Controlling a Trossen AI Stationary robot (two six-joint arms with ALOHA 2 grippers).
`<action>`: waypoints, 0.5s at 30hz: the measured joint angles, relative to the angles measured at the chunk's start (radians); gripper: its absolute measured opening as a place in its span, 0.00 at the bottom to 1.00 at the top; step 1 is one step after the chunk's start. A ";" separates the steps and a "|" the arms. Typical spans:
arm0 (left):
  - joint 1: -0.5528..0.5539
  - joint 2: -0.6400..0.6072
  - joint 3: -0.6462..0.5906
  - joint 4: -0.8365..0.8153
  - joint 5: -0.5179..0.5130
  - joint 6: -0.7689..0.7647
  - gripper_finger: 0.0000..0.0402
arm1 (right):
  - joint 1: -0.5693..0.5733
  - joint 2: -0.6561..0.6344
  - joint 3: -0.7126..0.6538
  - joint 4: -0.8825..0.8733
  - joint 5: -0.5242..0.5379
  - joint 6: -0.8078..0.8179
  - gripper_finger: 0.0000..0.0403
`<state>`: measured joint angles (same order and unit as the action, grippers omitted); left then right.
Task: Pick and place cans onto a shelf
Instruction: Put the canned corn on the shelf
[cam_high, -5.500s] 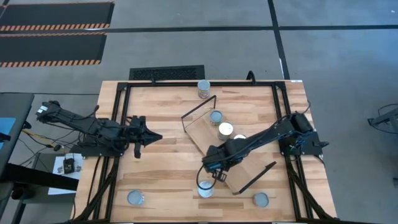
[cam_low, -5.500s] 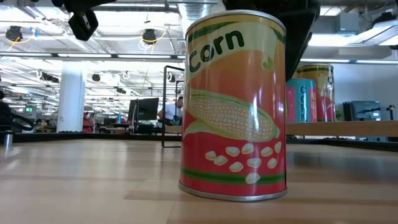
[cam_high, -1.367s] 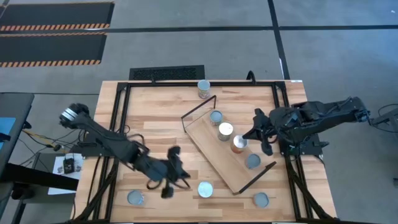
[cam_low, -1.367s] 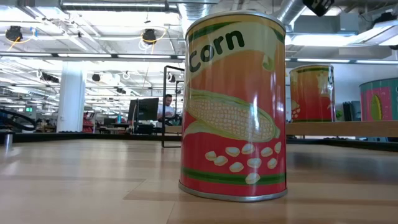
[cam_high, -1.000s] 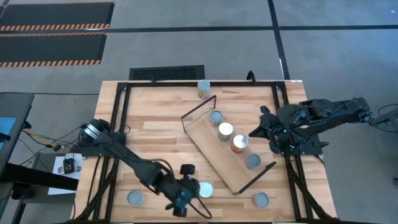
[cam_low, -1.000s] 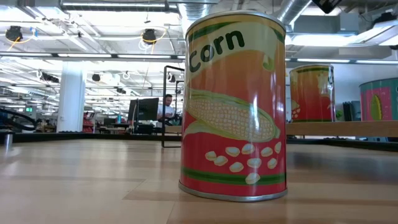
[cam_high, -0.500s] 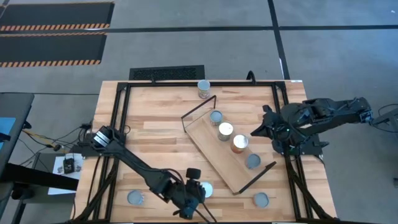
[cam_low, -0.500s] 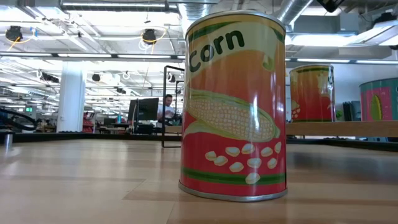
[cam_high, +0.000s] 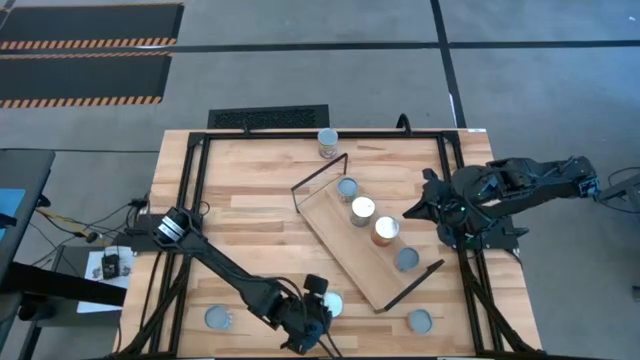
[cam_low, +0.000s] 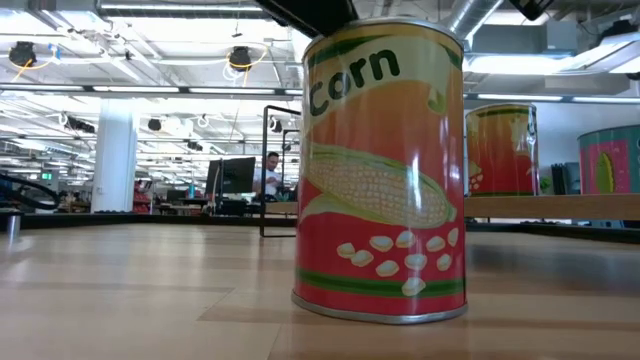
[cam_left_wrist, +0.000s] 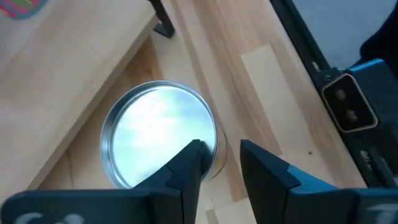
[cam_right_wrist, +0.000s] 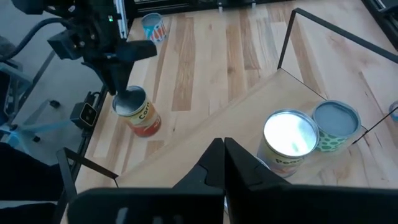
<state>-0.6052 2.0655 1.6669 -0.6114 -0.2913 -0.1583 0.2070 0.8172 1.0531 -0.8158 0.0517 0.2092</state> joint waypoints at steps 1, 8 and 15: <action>0.000 0.000 0.000 -0.005 -0.008 -0.001 0.23 | 0.000 0.000 0.000 0.000 0.001 0.000 0.03; 0.007 -0.002 0.002 -0.006 0.049 -0.021 0.03 | 0.000 0.000 0.000 0.001 0.003 0.000 0.03; 0.017 -0.038 -0.001 -0.100 0.042 -0.139 0.00 | 0.000 0.000 0.000 0.015 0.059 -0.008 0.02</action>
<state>-0.5882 2.0272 1.6657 -0.7112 -0.2488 -0.2977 0.2066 0.8169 1.0531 -0.8008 0.1103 0.2008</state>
